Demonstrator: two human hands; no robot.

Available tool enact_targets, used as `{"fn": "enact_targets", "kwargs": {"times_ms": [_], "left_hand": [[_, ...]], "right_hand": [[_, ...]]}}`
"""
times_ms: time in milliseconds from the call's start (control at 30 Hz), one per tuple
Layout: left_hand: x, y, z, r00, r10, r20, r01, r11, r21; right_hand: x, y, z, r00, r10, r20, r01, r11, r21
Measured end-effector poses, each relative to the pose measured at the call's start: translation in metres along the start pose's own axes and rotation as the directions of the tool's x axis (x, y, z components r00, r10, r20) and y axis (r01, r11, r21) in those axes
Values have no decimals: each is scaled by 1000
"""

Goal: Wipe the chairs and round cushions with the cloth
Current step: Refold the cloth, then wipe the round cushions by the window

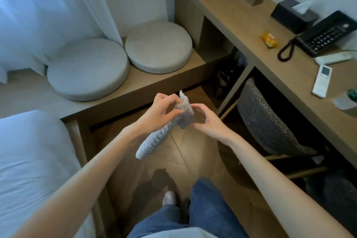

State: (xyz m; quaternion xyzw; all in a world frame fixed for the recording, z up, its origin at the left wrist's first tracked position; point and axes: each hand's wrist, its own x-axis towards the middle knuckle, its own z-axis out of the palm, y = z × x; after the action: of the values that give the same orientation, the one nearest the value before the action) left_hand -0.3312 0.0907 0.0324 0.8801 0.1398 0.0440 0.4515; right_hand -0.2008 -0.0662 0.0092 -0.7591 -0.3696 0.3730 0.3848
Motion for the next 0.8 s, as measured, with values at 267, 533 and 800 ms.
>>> {"fn": "enact_targets", "kwargs": {"times_ms": [267,533,800], "left_hand": [[130,-61,-46,998,-5,-67,-3,992,-128],[275,-107,-90,939,-254,-231,262,965,3],[382,-159,-140,853,-476,-213,454,879,-147]], "right_hand": [[151,22,-56,998,50,23,-48,996,-72],[311,22,-148,1000,7,-11,-9,991,-133],[458,3,-194,987,-161,10,157,949,-274]]}}
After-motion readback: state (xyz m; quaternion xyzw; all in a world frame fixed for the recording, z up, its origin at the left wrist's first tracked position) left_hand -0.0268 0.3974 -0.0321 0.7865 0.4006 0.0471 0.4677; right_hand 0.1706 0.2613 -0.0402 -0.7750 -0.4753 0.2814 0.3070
